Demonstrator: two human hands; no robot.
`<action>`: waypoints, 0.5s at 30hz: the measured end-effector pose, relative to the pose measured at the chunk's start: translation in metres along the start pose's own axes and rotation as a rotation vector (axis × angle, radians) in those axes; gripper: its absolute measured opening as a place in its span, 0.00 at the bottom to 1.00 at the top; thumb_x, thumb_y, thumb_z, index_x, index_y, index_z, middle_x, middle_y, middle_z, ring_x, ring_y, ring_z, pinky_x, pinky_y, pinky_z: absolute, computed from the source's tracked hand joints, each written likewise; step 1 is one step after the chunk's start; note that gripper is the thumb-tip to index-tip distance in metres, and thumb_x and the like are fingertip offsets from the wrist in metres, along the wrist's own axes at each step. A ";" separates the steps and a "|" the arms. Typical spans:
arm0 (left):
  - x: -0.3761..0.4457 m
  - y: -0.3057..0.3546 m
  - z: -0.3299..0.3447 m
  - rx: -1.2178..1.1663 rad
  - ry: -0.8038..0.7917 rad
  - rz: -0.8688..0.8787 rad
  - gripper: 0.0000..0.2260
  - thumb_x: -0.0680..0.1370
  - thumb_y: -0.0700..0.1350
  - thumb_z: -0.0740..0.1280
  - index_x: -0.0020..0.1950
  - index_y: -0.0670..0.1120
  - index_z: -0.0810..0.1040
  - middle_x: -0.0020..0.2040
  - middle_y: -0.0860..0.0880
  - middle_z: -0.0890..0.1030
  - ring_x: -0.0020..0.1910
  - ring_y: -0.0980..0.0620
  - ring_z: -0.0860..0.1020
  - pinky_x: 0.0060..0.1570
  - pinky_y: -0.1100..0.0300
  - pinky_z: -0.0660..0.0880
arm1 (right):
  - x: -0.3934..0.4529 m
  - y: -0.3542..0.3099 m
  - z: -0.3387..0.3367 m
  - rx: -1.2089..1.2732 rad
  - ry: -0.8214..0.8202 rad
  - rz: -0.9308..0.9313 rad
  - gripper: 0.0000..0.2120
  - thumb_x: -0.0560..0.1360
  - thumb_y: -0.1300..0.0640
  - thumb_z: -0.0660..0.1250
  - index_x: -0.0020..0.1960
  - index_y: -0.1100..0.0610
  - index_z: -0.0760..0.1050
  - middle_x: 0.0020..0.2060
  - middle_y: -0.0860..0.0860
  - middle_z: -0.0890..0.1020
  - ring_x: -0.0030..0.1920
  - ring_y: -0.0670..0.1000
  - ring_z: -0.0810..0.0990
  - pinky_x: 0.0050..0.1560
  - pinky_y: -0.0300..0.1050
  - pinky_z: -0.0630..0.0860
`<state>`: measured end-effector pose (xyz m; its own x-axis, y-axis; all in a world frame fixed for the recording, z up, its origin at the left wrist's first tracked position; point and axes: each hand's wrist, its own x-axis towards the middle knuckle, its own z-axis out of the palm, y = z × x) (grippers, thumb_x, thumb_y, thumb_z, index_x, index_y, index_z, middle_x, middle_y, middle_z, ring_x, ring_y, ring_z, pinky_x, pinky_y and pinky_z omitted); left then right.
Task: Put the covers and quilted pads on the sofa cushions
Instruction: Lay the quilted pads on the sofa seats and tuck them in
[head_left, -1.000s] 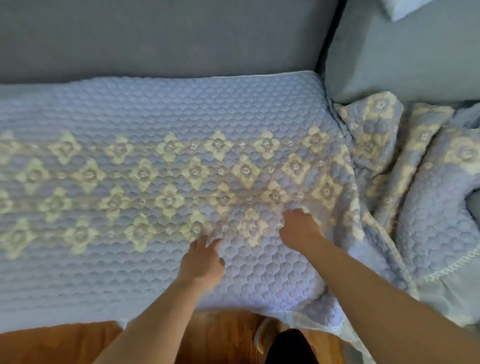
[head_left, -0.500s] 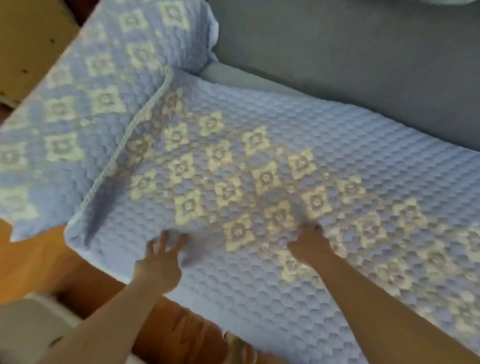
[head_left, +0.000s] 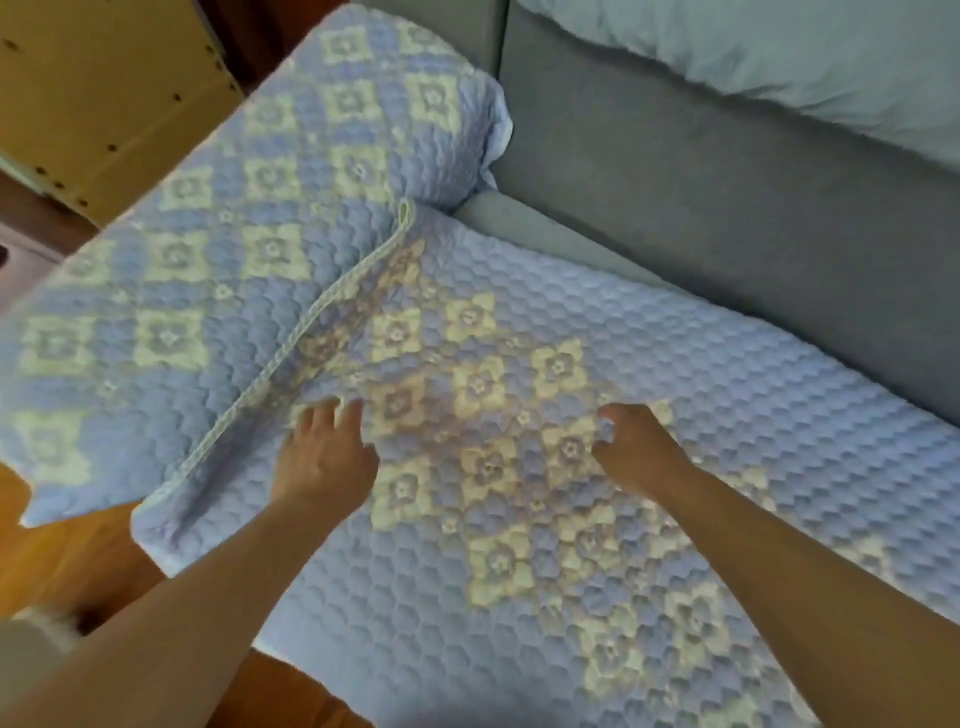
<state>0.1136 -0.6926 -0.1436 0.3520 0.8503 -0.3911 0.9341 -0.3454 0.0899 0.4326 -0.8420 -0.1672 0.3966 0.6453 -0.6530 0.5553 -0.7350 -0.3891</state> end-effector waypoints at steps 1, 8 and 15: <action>0.025 0.005 -0.013 -0.004 0.114 0.029 0.30 0.79 0.52 0.65 0.79 0.46 0.58 0.77 0.42 0.61 0.76 0.40 0.59 0.72 0.43 0.64 | 0.008 -0.004 -0.004 0.012 0.033 -0.014 0.29 0.80 0.52 0.63 0.79 0.53 0.60 0.77 0.55 0.61 0.65 0.57 0.75 0.59 0.48 0.77; 0.206 0.049 -0.070 -0.207 0.178 0.051 0.32 0.78 0.53 0.67 0.77 0.45 0.58 0.70 0.38 0.72 0.67 0.35 0.72 0.62 0.42 0.70 | 0.048 -0.001 0.011 0.182 0.060 0.150 0.31 0.79 0.55 0.65 0.79 0.52 0.59 0.76 0.53 0.63 0.68 0.55 0.74 0.61 0.48 0.75; 0.045 0.090 -0.003 -0.148 -0.649 0.858 0.24 0.79 0.53 0.60 0.77 0.55 0.67 0.68 0.48 0.77 0.61 0.45 0.78 0.52 0.62 0.68 | 0.004 -0.007 -0.013 1.387 0.267 0.500 0.13 0.83 0.49 0.62 0.61 0.57 0.77 0.57 0.53 0.81 0.57 0.54 0.80 0.51 0.50 0.76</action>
<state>0.2136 -0.6844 -0.1502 0.8334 -0.0393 -0.5512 0.4045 -0.6363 0.6569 0.4399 -0.8319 -0.1591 0.5345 0.1801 -0.8258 -0.7296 -0.3948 -0.5584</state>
